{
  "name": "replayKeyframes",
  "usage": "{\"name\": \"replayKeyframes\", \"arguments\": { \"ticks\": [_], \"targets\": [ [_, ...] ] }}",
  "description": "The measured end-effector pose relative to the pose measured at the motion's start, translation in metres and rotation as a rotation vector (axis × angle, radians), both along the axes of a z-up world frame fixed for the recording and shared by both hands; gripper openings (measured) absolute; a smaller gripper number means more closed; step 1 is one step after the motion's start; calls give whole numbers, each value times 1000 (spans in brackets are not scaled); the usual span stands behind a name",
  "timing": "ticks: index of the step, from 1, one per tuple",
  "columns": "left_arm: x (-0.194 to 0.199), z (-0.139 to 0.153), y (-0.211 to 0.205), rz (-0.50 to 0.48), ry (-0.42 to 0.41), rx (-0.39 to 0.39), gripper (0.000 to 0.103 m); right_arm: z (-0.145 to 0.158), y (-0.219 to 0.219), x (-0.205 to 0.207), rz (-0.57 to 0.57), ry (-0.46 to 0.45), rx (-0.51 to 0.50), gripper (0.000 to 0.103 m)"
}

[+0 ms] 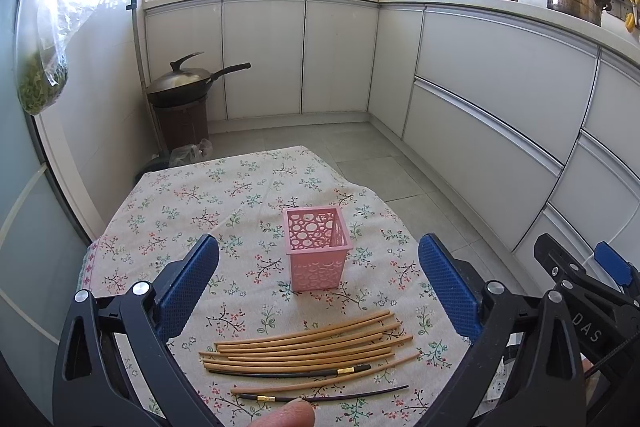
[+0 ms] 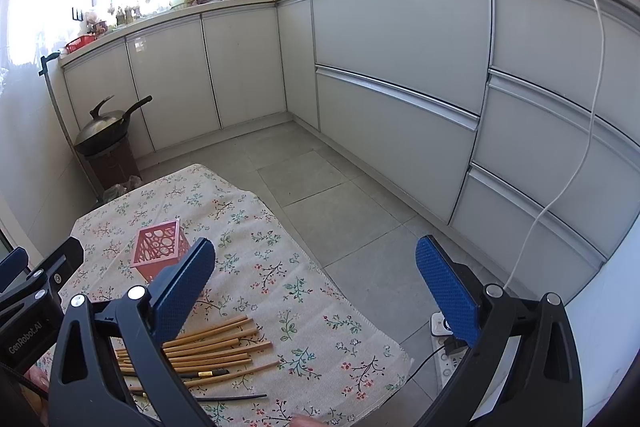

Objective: Organize utensils

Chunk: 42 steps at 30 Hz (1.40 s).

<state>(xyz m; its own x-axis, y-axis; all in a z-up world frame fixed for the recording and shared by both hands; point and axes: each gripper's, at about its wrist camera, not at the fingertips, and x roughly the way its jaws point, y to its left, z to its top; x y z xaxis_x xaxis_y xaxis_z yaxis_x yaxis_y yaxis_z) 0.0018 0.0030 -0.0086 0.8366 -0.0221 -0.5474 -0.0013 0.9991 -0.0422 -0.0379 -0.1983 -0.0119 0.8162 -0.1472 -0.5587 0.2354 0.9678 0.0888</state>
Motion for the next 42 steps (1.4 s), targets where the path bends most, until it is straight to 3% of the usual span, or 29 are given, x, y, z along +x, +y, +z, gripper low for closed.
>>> {"name": "replayKeyframes", "arguments": {
  "ticks": [25, 32, 35, 37, 40, 42],
  "targets": [
    [0, 0, 1, -1, 2, 1, 96, 1, -1, 1, 1, 8, 1, 98],
    [5, -3, 9, 20, 37, -4, 96, 1, -2, 2, 3, 17, -7, 98],
    [15, -10, 14, 24, 108, 11, 96, 0, -4, 4, -2, 29, 1, 98],
    [27, -22, 14, -29, 213, 46, 96, -3, -8, 6, -2, 48, 19, 98],
    [39, -55, 3, -201, 412, 165, 96, -7, -23, 11, -1, 90, 108, 98],
    [32, -75, -5, -334, 483, 208, 96, -10, -39, 16, 3, 123, 205, 98]
  ]
}}
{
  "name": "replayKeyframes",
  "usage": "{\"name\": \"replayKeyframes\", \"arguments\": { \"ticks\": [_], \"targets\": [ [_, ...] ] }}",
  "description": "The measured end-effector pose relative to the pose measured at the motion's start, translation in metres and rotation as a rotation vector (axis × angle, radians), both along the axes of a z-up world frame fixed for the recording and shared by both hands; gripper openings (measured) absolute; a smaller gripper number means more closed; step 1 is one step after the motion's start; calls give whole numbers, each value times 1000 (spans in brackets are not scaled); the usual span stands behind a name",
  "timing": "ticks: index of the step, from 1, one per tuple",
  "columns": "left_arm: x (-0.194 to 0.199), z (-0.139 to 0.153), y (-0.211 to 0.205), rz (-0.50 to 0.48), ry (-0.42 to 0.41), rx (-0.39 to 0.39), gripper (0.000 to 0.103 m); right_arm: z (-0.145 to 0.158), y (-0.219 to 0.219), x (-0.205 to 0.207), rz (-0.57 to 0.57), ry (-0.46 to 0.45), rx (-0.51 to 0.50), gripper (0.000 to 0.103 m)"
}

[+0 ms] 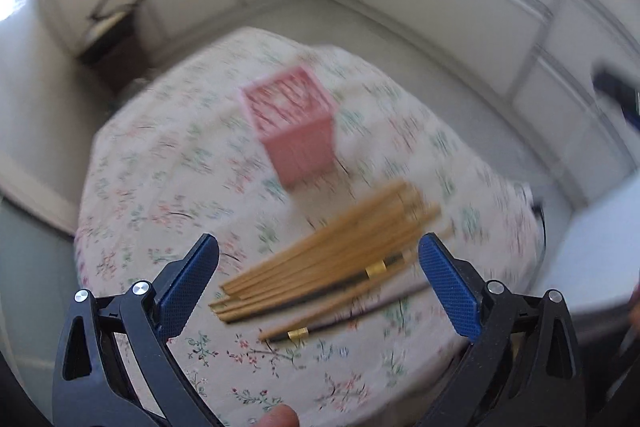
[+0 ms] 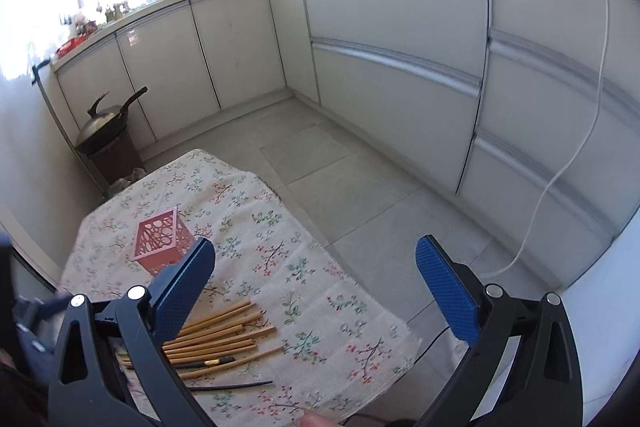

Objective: Organize utensils

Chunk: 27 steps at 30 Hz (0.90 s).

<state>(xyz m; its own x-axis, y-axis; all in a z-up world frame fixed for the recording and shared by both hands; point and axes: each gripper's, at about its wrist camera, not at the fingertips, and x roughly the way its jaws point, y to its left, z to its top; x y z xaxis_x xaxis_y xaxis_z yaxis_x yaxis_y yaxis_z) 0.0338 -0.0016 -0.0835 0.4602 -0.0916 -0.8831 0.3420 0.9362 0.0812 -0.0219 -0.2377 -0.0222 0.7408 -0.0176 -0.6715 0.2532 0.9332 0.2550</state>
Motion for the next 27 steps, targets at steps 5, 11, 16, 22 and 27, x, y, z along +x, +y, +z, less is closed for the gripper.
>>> {"name": "replayKeyframes", "arguments": {
  "ticks": [5, 11, 16, 22, 27],
  "targets": [
    [-27, -33, -34, -374, 128, 57, 96, -10, -34, 8, 43, 45, 289, 98],
    [-30, -61, -72, -625, 257, 117, 82, -11, -44, 8, 66, 33, 399, 98],
    [-13, -86, -90, -692, 360, 128, 63, -14, -58, 13, 69, 49, 471, 98],
    [-2, -107, -98, -744, 441, 149, 51, -29, -79, 21, 30, 82, 577, 98],
    [-7, -126, -102, -776, 476, 247, 47, -39, -87, 26, 4, 91, 634, 98]
  ]
}}
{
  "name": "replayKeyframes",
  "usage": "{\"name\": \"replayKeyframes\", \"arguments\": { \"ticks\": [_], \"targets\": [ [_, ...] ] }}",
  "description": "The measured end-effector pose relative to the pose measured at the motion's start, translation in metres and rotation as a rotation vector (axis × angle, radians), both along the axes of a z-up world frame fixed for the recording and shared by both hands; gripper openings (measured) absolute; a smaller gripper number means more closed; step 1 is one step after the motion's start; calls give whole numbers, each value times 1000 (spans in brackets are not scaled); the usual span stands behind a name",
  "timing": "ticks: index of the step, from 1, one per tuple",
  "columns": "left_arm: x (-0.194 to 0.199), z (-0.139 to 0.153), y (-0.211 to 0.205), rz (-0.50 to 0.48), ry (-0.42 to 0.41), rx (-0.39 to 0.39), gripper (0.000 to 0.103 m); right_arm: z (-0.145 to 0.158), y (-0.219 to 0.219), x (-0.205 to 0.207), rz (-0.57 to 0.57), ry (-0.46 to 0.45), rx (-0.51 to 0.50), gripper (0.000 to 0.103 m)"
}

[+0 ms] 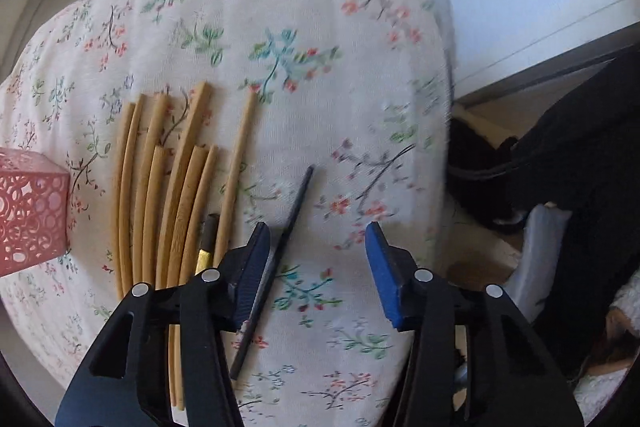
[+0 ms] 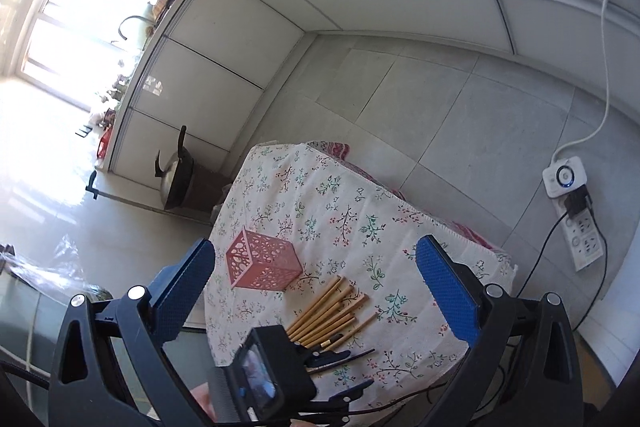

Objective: Organize utensils
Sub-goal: 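Lower the left tool onto the thin black stick and close on it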

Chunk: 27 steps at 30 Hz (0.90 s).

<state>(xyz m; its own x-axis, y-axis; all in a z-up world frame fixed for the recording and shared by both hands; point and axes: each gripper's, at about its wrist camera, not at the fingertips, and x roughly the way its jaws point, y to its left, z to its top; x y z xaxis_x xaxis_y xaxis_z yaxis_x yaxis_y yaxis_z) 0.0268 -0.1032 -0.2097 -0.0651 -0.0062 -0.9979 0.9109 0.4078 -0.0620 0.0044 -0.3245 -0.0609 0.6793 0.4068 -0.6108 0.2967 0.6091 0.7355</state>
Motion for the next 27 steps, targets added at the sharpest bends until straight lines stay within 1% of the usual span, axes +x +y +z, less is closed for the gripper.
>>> {"name": "replayKeyframes", "arguments": {
  "ticks": [1, 2, 3, 4, 5, 6, 7, 9, 11, 13, 16, 17, 20, 21, 22, 23, 24, 25, 27],
  "targets": [
    [-1, -2, 0, -12, -13, 5, 50, -1, 1, 1, -1, 4, 2, 98],
    [-1, -2, 0, -20, -13, 7, 50, -3, 1, 3, -3, 10, 5, 98],
    [1, -3, 1, -19, 1, 4, 54, -6, 1, 4, -6, 17, 9, 98],
    [3, -4, 1, -14, 28, -3, 65, -8, 1, 6, -10, 25, 17, 98],
    [5, -5, 2, -4, 58, -21, 68, -10, 2, 8, -12, 33, 27, 98],
    [6, -5, 2, -4, 55, -21, 69, -13, 2, 9, -12, 41, 39, 98],
    [3, -6, 1, -20, 36, -7, 67, -16, 3, 11, -9, 51, 53, 98],
    [-5, -9, -5, -50, -22, 32, 68, -23, 4, 13, -2, 70, 72, 98],
    [-7, -11, -9, -35, -17, 36, 67, -29, 5, 15, 1, 91, 85, 98],
    [0, -9, -6, -1, -10, 20, 58, -33, 6, 14, 0, 108, 91, 98],
    [10, -2, 0, 38, -23, 18, 48, -37, 3, 14, -8, 123, 95, 98],
    [10, -1, 0, 35, -30, 17, 48, -39, 3, 15, -11, 128, 100, 98],
    [14, 5, 1, 28, -44, 2, 41, -41, 3, 16, -8, 141, 115, 98],
    [12, 6, 0, 26, -52, -2, 37, -42, 3, 16, -6, 145, 116, 98],
    [5, 4, -6, 26, -61, -5, 28, -42, 3, 17, -8, 147, 113, 98],
    [3, 6, -6, 27, -79, -6, 23, -42, 3, 16, -13, 150, 109, 98],
    [-2, 3, -9, 34, -85, -12, 15, -43, 3, 16, -18, 153, 107, 98],
    [-5, 1, -8, 50, -87, -25, 13, -43, 2, 16, -23, 155, 107, 98],
    [-2, 1, 1, 103, -81, -68, 11, -44, 3, 17, -28, 166, 98, 98]
  ]
}}
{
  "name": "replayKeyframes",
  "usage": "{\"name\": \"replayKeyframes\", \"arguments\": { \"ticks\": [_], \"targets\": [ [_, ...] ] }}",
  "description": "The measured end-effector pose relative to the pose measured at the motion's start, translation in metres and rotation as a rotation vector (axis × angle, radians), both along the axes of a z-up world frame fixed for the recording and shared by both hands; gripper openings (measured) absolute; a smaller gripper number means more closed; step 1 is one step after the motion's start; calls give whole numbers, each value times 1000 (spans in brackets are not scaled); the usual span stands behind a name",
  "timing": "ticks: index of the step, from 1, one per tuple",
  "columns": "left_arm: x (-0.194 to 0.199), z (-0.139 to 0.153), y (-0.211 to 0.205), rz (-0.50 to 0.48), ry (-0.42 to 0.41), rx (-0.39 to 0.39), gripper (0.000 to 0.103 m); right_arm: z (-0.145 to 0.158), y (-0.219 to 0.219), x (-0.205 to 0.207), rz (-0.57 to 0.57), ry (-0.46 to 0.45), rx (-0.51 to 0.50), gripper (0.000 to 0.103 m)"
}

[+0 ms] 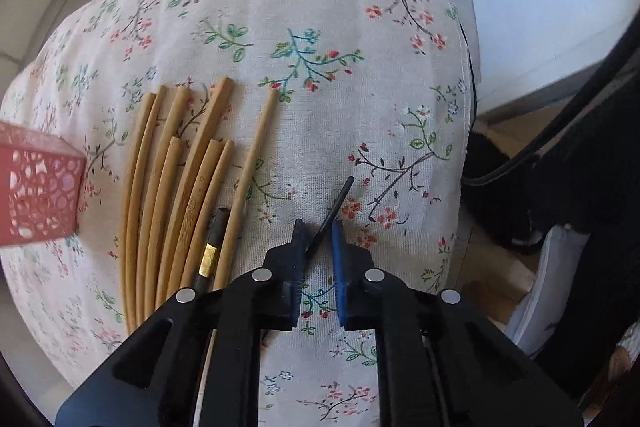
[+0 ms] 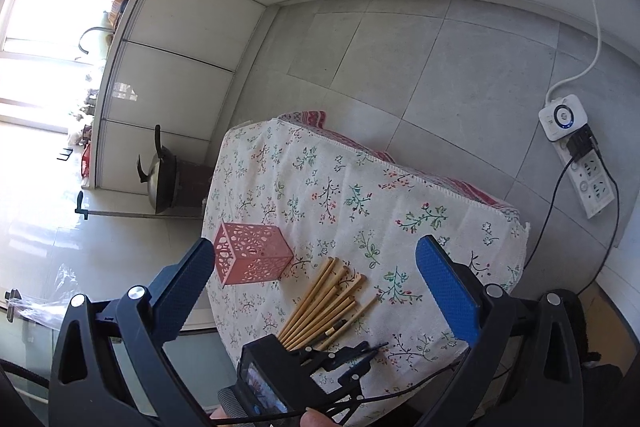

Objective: Organize utensils
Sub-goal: 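Lower the left tool onto the thin black stick and close on it, then lift the black stick with the left tool while the right tool grasps a bamboo chopstick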

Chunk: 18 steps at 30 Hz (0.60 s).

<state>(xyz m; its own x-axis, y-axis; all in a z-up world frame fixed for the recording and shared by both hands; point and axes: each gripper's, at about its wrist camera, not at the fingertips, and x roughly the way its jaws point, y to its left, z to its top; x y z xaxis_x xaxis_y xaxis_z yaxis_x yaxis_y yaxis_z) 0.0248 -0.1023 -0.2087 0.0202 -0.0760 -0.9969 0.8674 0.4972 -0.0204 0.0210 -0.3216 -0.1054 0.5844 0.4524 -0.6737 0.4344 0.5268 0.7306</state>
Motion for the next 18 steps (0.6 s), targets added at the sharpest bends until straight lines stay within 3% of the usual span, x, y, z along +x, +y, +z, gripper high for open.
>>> {"name": "replayKeyframes", "arguments": {
  "ticks": [5, 10, 12, 15, 16, 18],
  "targets": [
    [1, 12, 34, 166, -84, -149, 4, -12, 11, 1, 27, 48, -12, 98],
    [-18, 71, 89, 353, -173, -372, 4, -48, 40, 6, 104, 172, 43, 96],
    [-31, 99, 114, 434, -215, -473, 4, -66, 62, 8, 152, 247, 44, 86],
    [-60, 132, 144, 513, -272, -617, 4, -96, 92, 9, 201, 371, 9, 62],
    [-70, 142, 152, 518, -302, -644, 4, -105, 99, 9, 202, 407, 2, 53],
    [-82, 159, 159, 508, -365, -675, 4, -123, 108, 8, 182, 457, 32, 46]
  ]
}}
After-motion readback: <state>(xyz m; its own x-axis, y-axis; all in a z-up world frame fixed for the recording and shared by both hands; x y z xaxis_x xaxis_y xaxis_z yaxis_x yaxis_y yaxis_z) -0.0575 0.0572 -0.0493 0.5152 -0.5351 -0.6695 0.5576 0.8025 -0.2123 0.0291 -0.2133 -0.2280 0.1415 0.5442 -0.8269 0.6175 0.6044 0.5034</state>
